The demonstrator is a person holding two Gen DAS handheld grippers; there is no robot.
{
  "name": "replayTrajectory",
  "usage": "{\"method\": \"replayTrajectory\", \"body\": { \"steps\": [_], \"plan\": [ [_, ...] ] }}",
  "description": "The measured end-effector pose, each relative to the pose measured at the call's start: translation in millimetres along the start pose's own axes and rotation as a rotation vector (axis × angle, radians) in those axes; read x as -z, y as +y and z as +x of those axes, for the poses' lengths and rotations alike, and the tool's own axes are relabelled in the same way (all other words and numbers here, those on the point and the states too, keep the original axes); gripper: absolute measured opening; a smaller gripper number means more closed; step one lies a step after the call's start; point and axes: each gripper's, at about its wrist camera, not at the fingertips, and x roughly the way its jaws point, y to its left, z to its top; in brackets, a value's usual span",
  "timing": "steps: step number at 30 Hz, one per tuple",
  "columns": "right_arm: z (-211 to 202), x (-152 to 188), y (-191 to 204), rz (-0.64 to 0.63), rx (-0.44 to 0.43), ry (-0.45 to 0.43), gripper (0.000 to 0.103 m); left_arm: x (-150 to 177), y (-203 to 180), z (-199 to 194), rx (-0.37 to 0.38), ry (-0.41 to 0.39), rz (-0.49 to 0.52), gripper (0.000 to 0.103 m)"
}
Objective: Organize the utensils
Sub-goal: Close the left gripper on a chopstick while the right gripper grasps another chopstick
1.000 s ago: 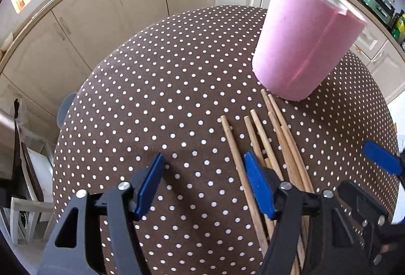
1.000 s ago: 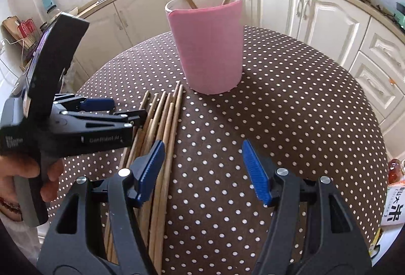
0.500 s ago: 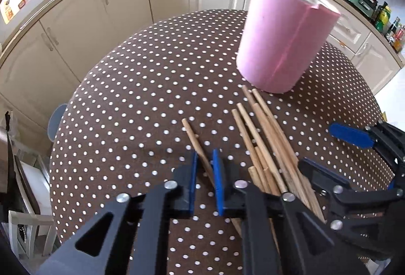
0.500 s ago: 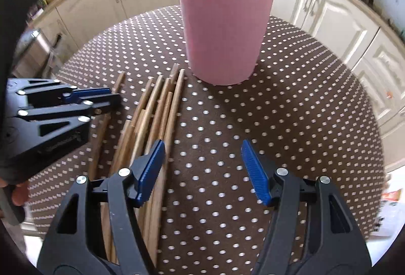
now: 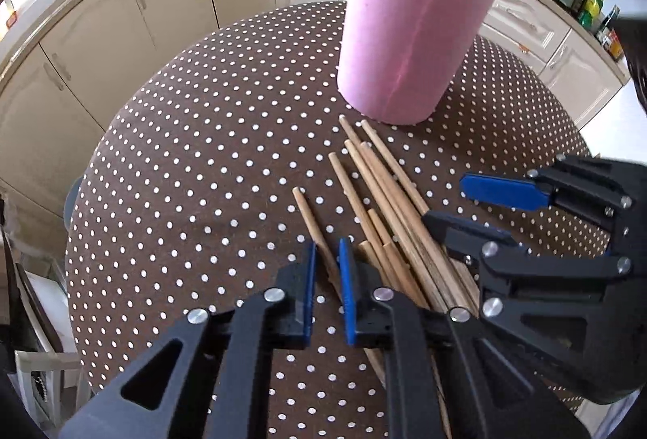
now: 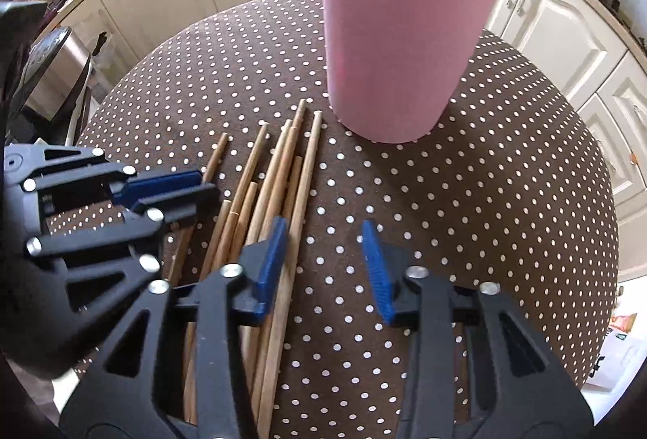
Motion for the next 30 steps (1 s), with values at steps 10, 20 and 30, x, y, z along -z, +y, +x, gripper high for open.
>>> {"method": "replayTrajectory", "body": {
  "steps": [10, 20, 30],
  "plan": [
    [6, -5, 8, -0.055, 0.068, 0.06, 0.014, 0, -1, -1, -0.006, 0.04, -0.045, 0.012],
    [-5, 3, 7, -0.022, 0.017, 0.006, 0.006, 1, 4, -9, 0.045, -0.017, -0.077, 0.006],
    [-92, 19, -21, 0.045, -0.109, -0.195, 0.006, -3, 3, -94, 0.099, -0.206, -0.061, 0.006]
  ]
}}
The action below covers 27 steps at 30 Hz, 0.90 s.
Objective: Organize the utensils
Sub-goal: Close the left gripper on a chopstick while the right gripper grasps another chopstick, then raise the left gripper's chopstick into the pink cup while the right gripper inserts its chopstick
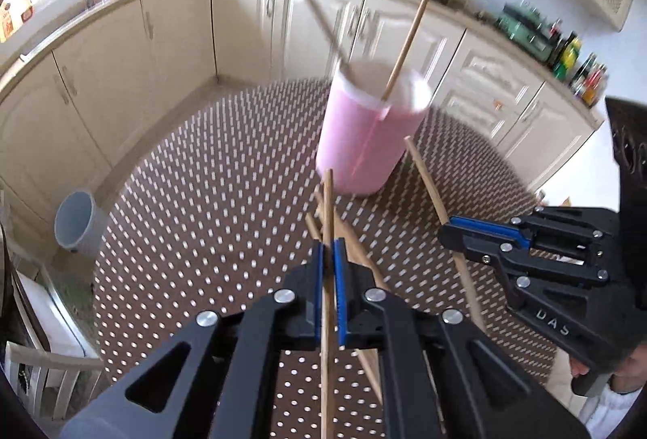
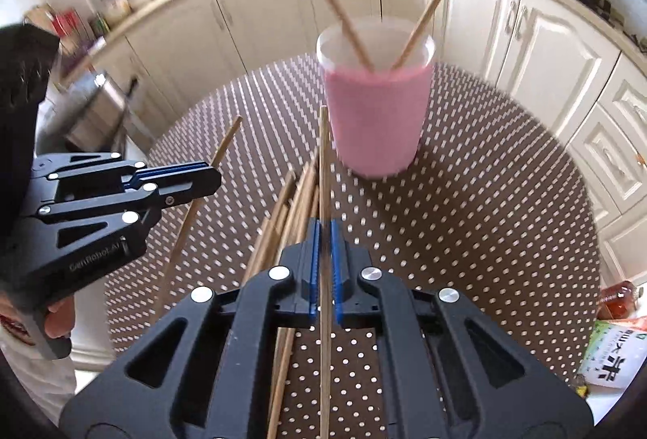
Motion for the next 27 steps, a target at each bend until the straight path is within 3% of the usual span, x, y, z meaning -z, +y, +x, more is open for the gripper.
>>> {"method": "replayTrajectory", "body": {
  "steps": [11, 18, 27],
  "plan": [
    [-70, -7, 13, -0.019, -0.002, -0.193, 0.006, -18, -19, -93, 0.043, -0.21, 0.047, 0.006],
    [-101, -12, 19, -0.02, 0.006, -0.309, 0.006, -29, -31, -118, 0.062, -0.288, 0.055, 0.006],
    [-134, -40, 15, -0.008, 0.018, -0.462, 0.006, -65, -36, -142, 0.077, -0.406, 0.039, 0.006]
  ]
}}
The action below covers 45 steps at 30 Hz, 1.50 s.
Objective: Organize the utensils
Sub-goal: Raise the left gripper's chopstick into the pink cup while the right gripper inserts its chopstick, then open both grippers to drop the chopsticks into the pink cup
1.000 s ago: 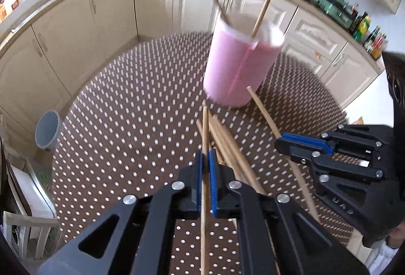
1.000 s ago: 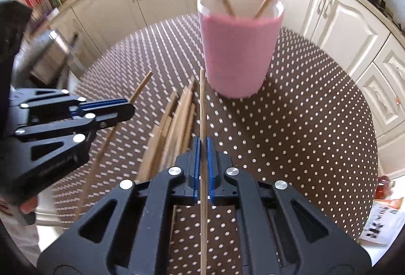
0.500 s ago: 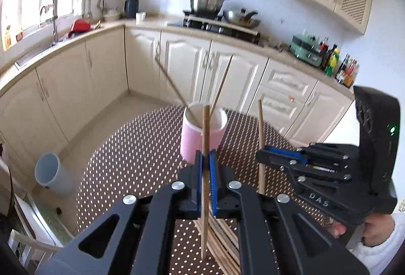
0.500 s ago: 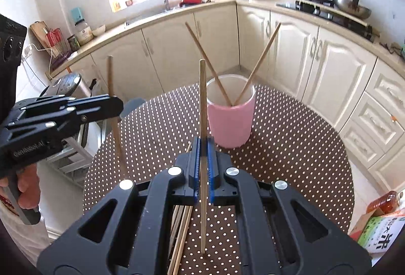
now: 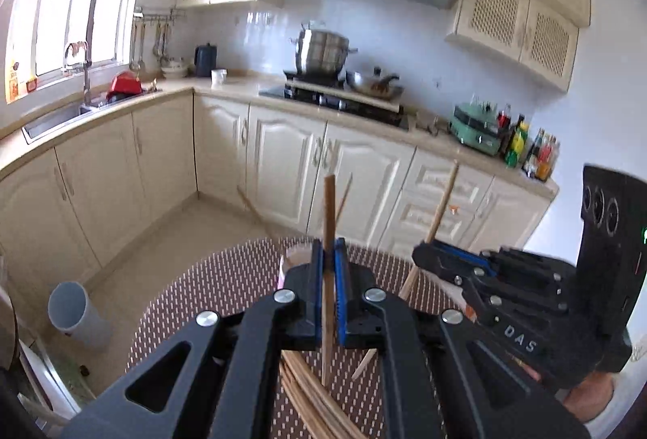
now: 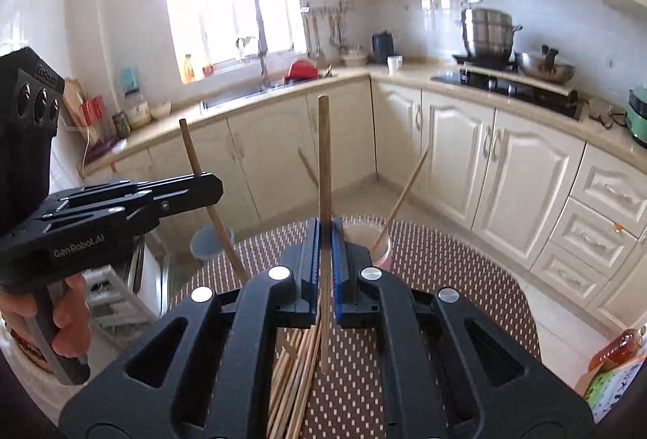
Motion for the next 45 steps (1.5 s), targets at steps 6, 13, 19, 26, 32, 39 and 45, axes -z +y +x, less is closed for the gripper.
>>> {"method": "replayTrajectory", "body": {
  "steps": [6, 13, 19, 26, 32, 39, 45],
  "plan": [
    [-4, -29, -6, 0.006, 0.033, -0.114, 0.006, -43, 7, 1, -0.07, -0.113, -0.04, 0.006],
    [1, -49, -13, 0.001, 0.083, -0.213, 0.006, -71, 12, 9, -0.079, -0.203, -0.096, 0.006],
    [18, -43, -24, -0.009, 0.121, -0.257, 0.006, -66, 13, 36, -0.088, -0.206, -0.091, 0.006],
    [35, -19, -31, -0.011, 0.116, -0.217, 0.006, -34, 18, 64, -0.096, -0.145, -0.071, 0.006],
    [38, 3, -32, -0.028, 0.132, -0.208, 0.006, -12, 27, 72, -0.096, -0.108, -0.085, 0.006],
    [47, 25, -37, -0.02, 0.15, -0.182, 0.006, 9, 28, 78, -0.093, -0.064, -0.083, 0.006],
    [54, 35, -35, -0.025, 0.153, -0.145, 0.006, 21, 26, 85, -0.098, -0.032, -0.07, 0.006]
  ]
}}
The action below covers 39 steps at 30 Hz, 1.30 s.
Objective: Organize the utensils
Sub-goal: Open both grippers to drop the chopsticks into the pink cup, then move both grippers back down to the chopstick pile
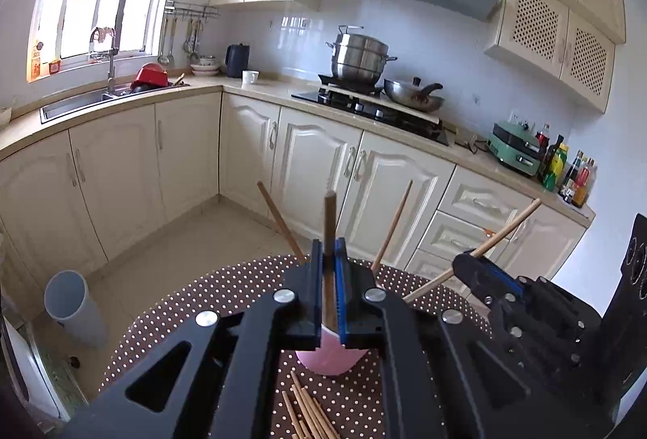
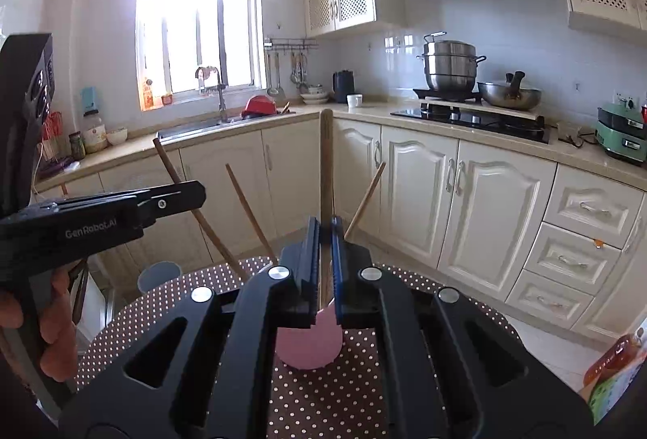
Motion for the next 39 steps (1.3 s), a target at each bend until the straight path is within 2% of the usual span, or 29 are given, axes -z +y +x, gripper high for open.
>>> {"method": "replayTrajectory", "body": {
  "steps": [6, 10, 12, 14, 17, 18, 19, 20, 26, 30, 33, 39],
  "plan": [
    [4, 10, 3, -0.003, 0.005, 0.033, 0.006, 5, -5, -3, -0.009, 0.002, 0.037, 0.006],
    [4, 12, 2, 0.021, -0.003, 0.057, 0.007, 8, -4, -3, 0.02, 0.037, 0.022, 0.009],
    [1, 12, 1, 0.036, -0.014, 0.071, 0.007, 10, -1, -7, 0.025, 0.041, 0.011, 0.035],
    [-4, 11, 2, 0.037, -0.007, 0.068, 0.007, 13, 1, -13, 0.035, 0.03, 0.002, 0.044],
    [-13, 7, 1, 0.047, -0.008, 0.062, 0.019, 17, 3, -22, 0.049, 0.032, -0.008, 0.053],
    [-16, 7, 1, 0.05, -0.009, 0.058, 0.03, 19, 4, -26, 0.045, 0.031, -0.009, 0.055],
    [-21, 7, 1, 0.054, -0.012, 0.052, 0.047, 22, 5, -31, 0.037, 0.028, -0.008, 0.057],
    [-25, 6, 1, 0.058, -0.014, 0.045, 0.05, 24, 6, -34, 0.035, 0.028, -0.007, 0.058],
    [-48, 15, 3, 0.058, -0.025, 0.054, 0.05, 44, 14, -53, 0.017, 0.065, 0.013, 0.059],
    [-53, 29, 1, 0.067, -0.023, 0.082, 0.05, 64, 25, -54, 0.015, 0.129, -0.005, 0.06],
    [-54, 44, 2, 0.071, -0.023, 0.118, 0.05, 83, 31, -47, 0.007, 0.206, -0.023, 0.06],
    [-48, 81, 2, 0.097, -0.043, 0.23, 0.05, 136, 40, -14, 0.004, 0.477, -0.034, 0.06]
  ]
}}
